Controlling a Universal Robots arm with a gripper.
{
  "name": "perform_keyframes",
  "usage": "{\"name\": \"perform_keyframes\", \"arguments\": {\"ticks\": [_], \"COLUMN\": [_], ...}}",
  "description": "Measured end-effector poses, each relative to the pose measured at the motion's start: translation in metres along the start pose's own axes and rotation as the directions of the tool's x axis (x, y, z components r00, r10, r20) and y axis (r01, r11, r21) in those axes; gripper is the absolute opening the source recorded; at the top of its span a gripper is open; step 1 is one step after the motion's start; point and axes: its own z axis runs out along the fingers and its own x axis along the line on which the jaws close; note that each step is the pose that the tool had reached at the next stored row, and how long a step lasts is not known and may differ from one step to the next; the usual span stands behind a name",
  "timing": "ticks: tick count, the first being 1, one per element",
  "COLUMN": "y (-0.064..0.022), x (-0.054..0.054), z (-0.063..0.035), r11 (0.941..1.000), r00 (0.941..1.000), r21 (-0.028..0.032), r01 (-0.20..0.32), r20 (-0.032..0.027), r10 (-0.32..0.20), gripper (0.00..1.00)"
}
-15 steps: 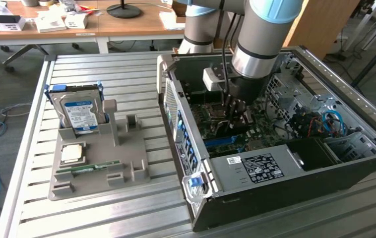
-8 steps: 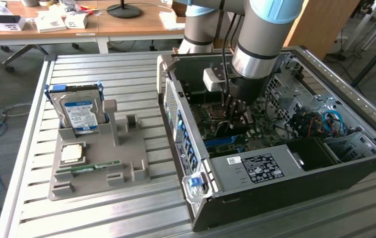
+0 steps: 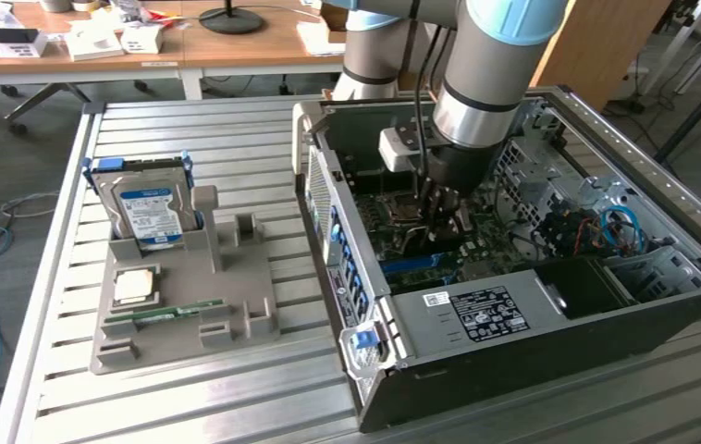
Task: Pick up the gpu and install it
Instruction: 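Insert the gpu into the slot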
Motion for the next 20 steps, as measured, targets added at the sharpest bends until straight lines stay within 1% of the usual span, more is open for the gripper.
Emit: {"name": "perform_keyframes", "arguments": {"ticks": [5, 9, 13, 20], "y": [0.0022, 0.0024, 0.0025, 0.0032], "x": [0.0001, 0.0001, 0.0001, 0.0002], "z": [0.0000, 0.0000, 0.0006, 0.0023], "r11": [1.0000, 1.0000, 1.0000, 1.0000], "r00": [1.0000, 1.0000, 1.0000, 1.0000], "r21": [0.0002, 0.0001, 0.0024, 0.0027], "r01": [0.000, 0.000, 0.002, 0.002], "r20": [0.0000, 0.0000, -0.0003, -0.0001], "r10": [0.000, 0.000, -0.002, -0.002], "gripper": [0.27, 0.27, 0.27, 0.27]}}
